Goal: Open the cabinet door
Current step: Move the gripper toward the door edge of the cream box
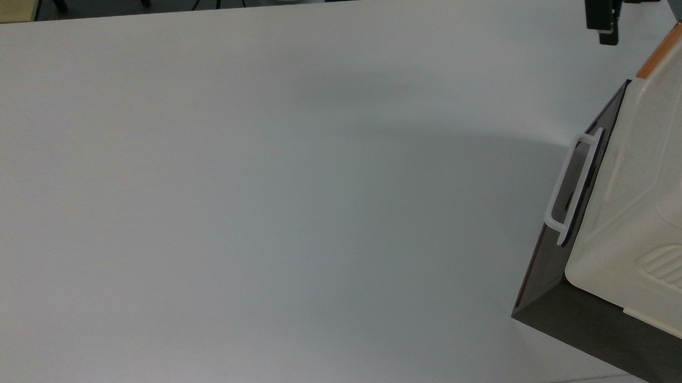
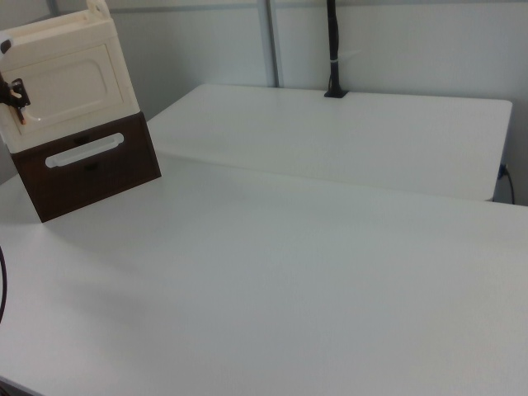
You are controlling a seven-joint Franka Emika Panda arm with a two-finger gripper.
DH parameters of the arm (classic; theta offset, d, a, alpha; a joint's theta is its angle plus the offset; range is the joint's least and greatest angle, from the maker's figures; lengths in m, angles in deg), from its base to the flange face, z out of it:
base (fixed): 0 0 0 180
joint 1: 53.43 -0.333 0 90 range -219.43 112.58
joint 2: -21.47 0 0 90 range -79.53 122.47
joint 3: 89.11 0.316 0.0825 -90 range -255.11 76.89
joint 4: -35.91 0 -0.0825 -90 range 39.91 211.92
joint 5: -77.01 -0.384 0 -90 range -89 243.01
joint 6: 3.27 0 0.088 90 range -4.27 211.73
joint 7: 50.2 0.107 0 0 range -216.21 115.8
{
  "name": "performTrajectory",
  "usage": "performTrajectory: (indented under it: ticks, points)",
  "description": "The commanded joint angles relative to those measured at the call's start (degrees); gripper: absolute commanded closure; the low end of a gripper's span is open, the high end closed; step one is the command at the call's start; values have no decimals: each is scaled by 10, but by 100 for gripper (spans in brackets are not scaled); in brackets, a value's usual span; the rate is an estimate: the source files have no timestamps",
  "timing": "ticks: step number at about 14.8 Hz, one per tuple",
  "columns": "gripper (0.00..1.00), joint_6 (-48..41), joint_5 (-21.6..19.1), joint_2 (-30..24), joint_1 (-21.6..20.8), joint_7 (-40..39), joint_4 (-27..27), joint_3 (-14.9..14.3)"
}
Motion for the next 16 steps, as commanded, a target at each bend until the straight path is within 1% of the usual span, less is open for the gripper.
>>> performTrajectory:
  ticks: [1,3,5,8,10,12,13,14,16]
  points:
    - [17,29,7,25,-11,13,-29,-11]
    - [21,47,7,44,-11,14,-49,-11]
    - [21,65,10,53,-11,12,-49,-11]
    - [22,73,28,56,-7,14,-49,-11]
    - [25,93,29,62,-6,15,-50,-12]
    - [32,99,33,69,-8,15,-50,-12]
    - [45,99,32,68,-5,14,-51,-12]
    - [56,99,32,68,-4,15,-53,-12]
    - [58,100,32,69,-4,16,-62,-12]
